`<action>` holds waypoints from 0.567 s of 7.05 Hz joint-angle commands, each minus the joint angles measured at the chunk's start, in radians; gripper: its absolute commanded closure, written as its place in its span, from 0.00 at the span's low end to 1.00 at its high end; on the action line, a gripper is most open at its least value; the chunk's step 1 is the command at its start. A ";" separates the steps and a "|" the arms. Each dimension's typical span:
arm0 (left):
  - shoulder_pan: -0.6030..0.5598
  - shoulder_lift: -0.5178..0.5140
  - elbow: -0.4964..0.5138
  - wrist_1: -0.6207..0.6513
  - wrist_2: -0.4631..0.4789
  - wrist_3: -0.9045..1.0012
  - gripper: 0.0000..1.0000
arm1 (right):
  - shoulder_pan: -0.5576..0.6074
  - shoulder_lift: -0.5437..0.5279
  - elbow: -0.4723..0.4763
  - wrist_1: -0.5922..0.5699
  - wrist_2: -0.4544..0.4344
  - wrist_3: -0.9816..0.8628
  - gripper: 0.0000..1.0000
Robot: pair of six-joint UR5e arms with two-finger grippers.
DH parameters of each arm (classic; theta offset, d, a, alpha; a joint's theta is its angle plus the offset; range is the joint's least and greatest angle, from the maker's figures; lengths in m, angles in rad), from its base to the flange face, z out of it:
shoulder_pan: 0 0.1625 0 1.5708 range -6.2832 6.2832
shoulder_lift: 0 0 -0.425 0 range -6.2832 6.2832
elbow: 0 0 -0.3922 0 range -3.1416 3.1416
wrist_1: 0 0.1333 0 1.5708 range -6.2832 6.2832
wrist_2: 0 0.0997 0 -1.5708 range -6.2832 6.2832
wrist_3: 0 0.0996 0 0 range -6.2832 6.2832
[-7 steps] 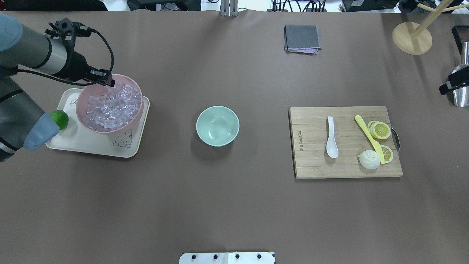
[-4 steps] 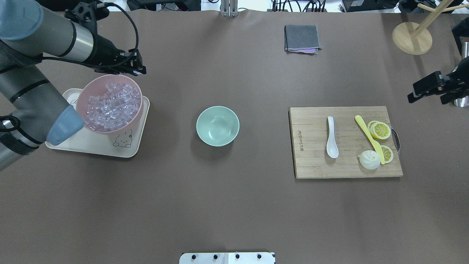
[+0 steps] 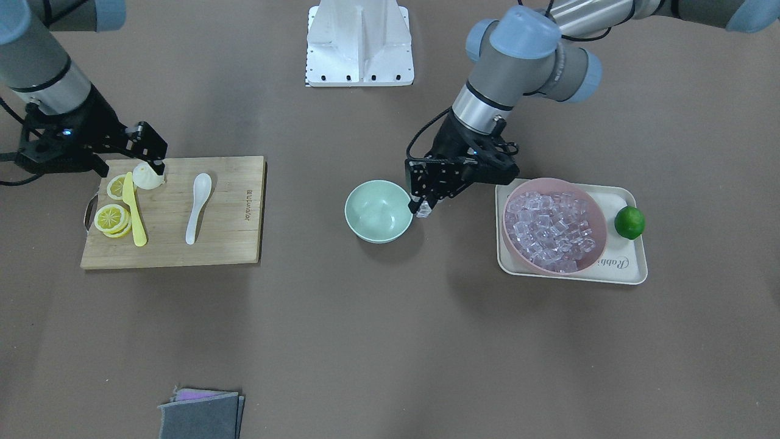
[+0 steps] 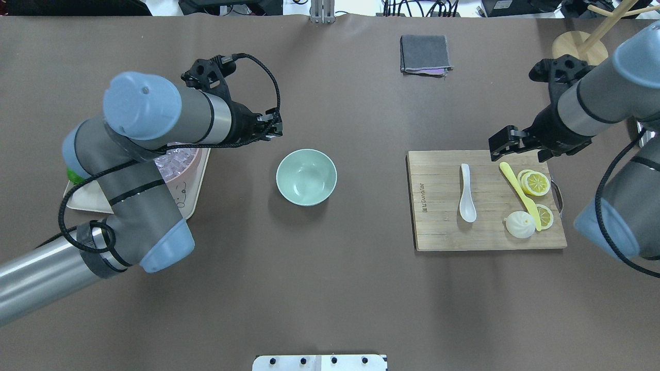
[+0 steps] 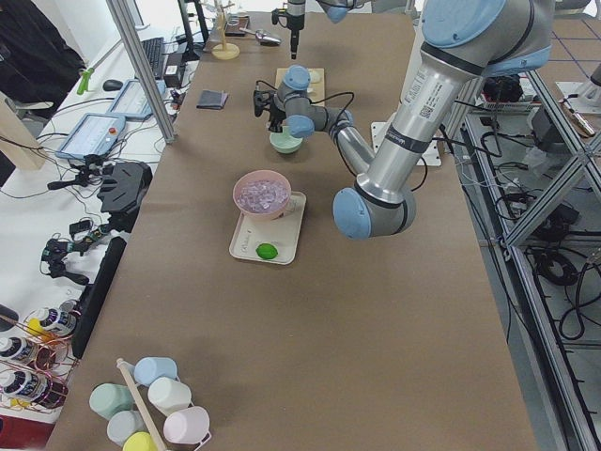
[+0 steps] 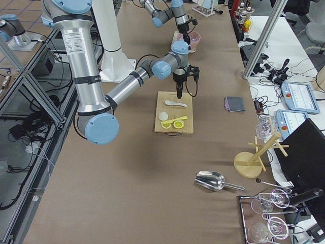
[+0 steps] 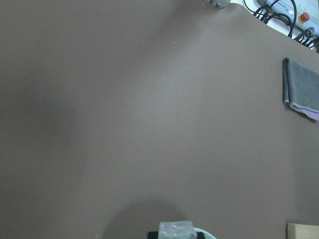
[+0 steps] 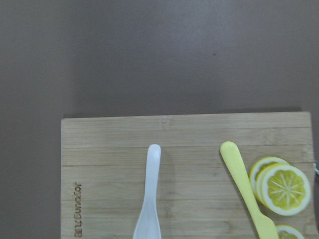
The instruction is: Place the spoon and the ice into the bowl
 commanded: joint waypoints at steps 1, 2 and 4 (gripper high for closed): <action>0.065 -0.016 0.011 0.000 0.080 -0.021 1.00 | -0.102 0.012 -0.130 0.178 -0.087 0.108 0.01; 0.089 -0.031 0.012 0.002 0.102 -0.026 1.00 | -0.123 0.022 -0.165 0.212 -0.119 0.109 0.02; 0.108 -0.033 0.024 0.000 0.130 -0.026 1.00 | -0.136 0.036 -0.210 0.220 -0.126 0.118 0.14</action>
